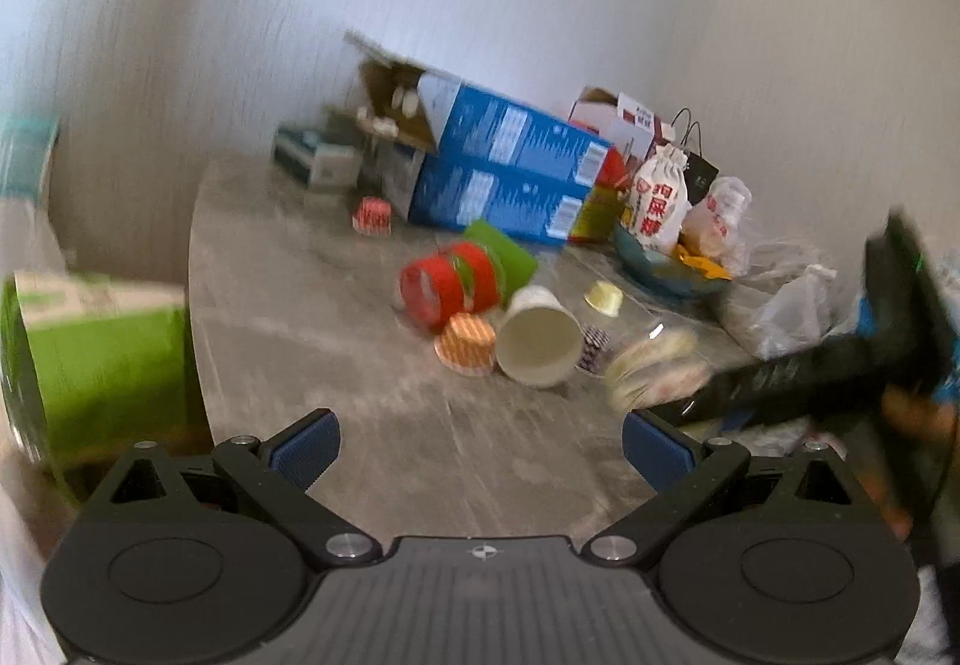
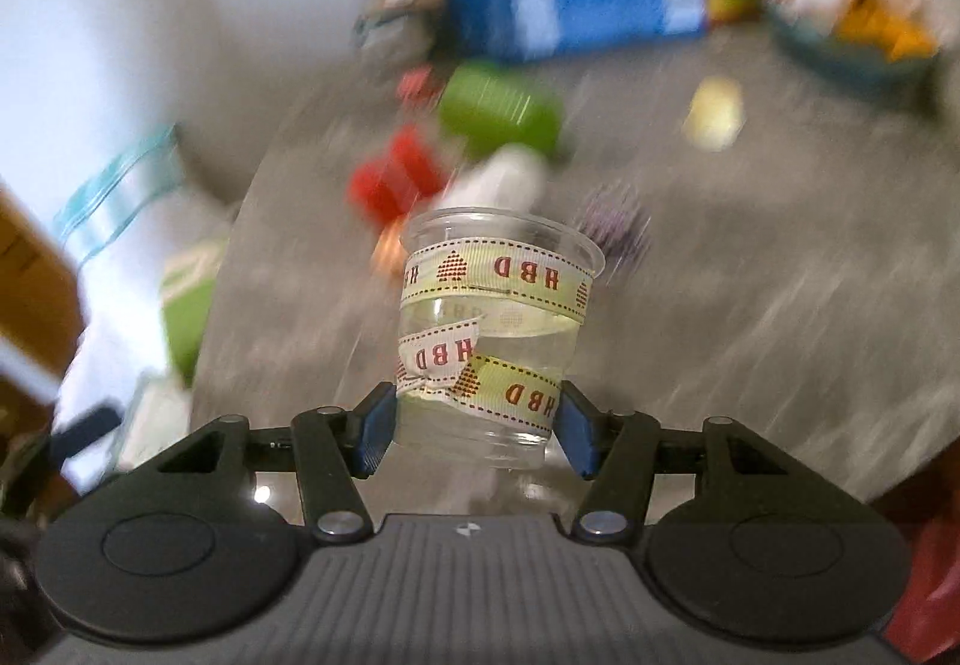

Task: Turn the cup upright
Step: 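Lift the clear cup with the right gripper toward the left gripper, then close the left gripper on the clear cup while the right gripper opens and releases it, then rotate the held clear cup upright with the left gripper, rim up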

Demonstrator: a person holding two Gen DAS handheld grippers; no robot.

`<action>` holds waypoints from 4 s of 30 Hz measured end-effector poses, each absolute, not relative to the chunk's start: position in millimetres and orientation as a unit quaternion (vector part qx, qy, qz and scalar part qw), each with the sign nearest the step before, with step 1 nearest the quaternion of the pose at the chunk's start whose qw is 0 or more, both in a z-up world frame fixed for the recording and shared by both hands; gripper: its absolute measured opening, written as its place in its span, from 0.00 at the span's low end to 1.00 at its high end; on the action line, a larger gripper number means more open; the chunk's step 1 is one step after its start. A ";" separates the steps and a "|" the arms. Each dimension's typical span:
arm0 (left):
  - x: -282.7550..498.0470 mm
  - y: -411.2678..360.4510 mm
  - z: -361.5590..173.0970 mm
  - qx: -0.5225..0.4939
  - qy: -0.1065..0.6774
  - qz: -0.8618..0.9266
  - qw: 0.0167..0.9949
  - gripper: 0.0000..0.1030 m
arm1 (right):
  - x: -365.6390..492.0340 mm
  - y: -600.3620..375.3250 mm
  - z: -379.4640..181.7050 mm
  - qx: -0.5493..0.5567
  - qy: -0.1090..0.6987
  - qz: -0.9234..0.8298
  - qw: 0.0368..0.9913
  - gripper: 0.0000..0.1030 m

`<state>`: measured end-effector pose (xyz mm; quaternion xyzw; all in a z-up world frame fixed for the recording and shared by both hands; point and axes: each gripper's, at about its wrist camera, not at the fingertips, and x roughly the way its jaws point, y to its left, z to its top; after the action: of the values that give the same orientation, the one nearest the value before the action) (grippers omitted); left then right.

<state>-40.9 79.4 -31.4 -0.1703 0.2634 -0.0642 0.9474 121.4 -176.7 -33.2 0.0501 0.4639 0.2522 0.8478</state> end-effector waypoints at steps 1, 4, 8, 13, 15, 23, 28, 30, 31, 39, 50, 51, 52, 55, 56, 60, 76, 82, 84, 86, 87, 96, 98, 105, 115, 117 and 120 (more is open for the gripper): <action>-41.1 81.9 -32.7 -0.184 0.275 -0.070 0.941 0.99 | 120.8 -174.6 -41.8 0.057 0.475 0.261 0.838 0.56; -40.1 85.8 -35.6 -0.213 0.306 -0.069 0.925 0.98 | 120.3 -166.6 -56.1 0.066 0.492 0.281 0.821 0.56; -34.9 82.1 -32.8 -0.209 0.325 -0.039 0.921 0.98 | 114.0 -154.6 -66.1 0.055 0.503 0.303 0.808 0.56; -13.6 72.5 -34.5 -0.217 0.362 -0.033 0.906 0.98 | 101.7 -149.4 -71.8 0.044 0.508 0.320 0.798 0.57; -6.3 65.3 -34.8 -0.208 0.375 -0.025 0.903 0.98 | 100.0 -149.3 -71.4 0.044 0.507 0.326 0.797 0.57; 24.7 41.2 -40.7 -0.217 0.421 -0.031 0.880 0.98 | 95.9 -145.9 -75.8 0.031 0.502 0.343 0.793 0.64; 38.6 29.1 -48.6 -0.231 0.448 -0.036 0.863 0.98 | 92.3 -144.0 -76.9 0.022 0.497 0.355 0.791 0.64; 43.8 23.9 -50.0 -0.228 0.455 -0.036 0.860 0.98 | 91.5 -143.6 -77.2 0.021 0.494 0.358 0.792 0.64; 46.5 20.9 -50.6 -0.227 0.460 -0.036 0.858 0.97 | 91.4 -144.3 -77.4 0.022 0.493 0.361 0.791 0.64; 68.9 0.6 -56.8 -0.222 0.495 -0.045 0.839 0.94 | 90.6 -147.0 -76.7 0.017 0.487 0.366 0.793 0.63; 84.3 -3.8 -64.2 -0.208 0.519 -0.032 0.829 0.81 | 89.4 -154.2 -75.2 0.017 0.484 0.371 0.792 0.64; 84.8 -4.3 -63.8 -0.206 0.518 -0.030 0.829 0.80 | 89.2 -155.1 -75.0 0.019 0.484 0.372 0.792 0.64; 85.0 -4.6 -63.9 -0.205 0.518 -0.030 0.830 0.80 | 88.9 -156.0 -74.8 0.021 0.484 0.373 0.791 0.64; 86.9 -4.5 -64.6 -0.209 0.520 -0.029 0.828 0.80 | 88.6 -157.8 -74.1 0.022 0.485 0.373 0.791 0.64; 87.1 -4.1 -64.8 -0.212 0.519 -0.028 0.827 0.80 | 89.7 -157.4 -74.0 0.023 0.485 0.373 0.790 0.64; 89.9 -5.3 -66.0 -0.213 0.521 -0.028 0.826 0.77 | 90.1 -159.7 -73.5 0.026 0.487 0.371 0.790 0.64; 87.1 1.7 -69.8 -0.228 0.502 -0.055 0.833 0.70 | 89.6 -166.0 -74.4 0.036 0.484 0.374 0.791 0.84; 67.7 8.4 -62.9 -0.207 0.443 -0.074 0.869 0.70 | 72.0 -206.4 -69.2 0.079 0.438 0.361 0.820 0.99; 62.9 11.2 -57.7 -0.203 0.420 -0.081 0.881 0.70 | 66.6 -223.5 -66.9 0.098 0.422 0.356 0.828 0.99; 55.5 11.6 -49.6 -0.184 0.384 -0.091 0.900 0.70 | 62.3 -238.9 -64.5 0.120 0.399 0.338 0.844 0.99; 50.9 11.3 -46.0 -0.174 0.364 -0.095 0.910 0.70 | 59.7 -247.0 -63.1 0.132 0.381 0.326 0.855 0.99; 9.0 0.4 -26.9 -0.075 0.212 -0.084 0.971 0.70 | 32.6 -250.4 -56.5 0.111 0.219 0.267 0.932 0.99; 2.3 -4.9 -23.4 -0.047 0.187 -0.074 0.978 0.70 | 32.6 -250.5 -60.1 0.125 0.212 0.273 0.930 0.99; -7.7 -14.1 -23.6 -0.018 0.132 -0.055 0.990 0.70 | 29.7 -253.1 -70.6 0.150 0.203 0.270 0.929 0.99; -16.9 -23.5 -52.5 -0.038 0.051 -0.012 0.998 0.70 | 25.9 -255.3 -85.6 0.168 0.191 0.258 0.932 0.99; -23.2 -28.6 -60.9 -0.040 0.026 0.005 0.999 0.70 | 23.2 -256.8 -91.4 0.177 0.177 0.250 0.935 0.99; -26.3 -38.6 -74.6 -0.014 0.001 0.039 0.999 0.70 | 19.6 -262.1 -99.2 0.199 0.163 0.240 0.936 0.99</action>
<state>-26.3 -38.6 -74.6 -0.0143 0.0007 0.0389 0.9991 19.6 -262.1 -99.2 0.1989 0.1633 0.2401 0.9360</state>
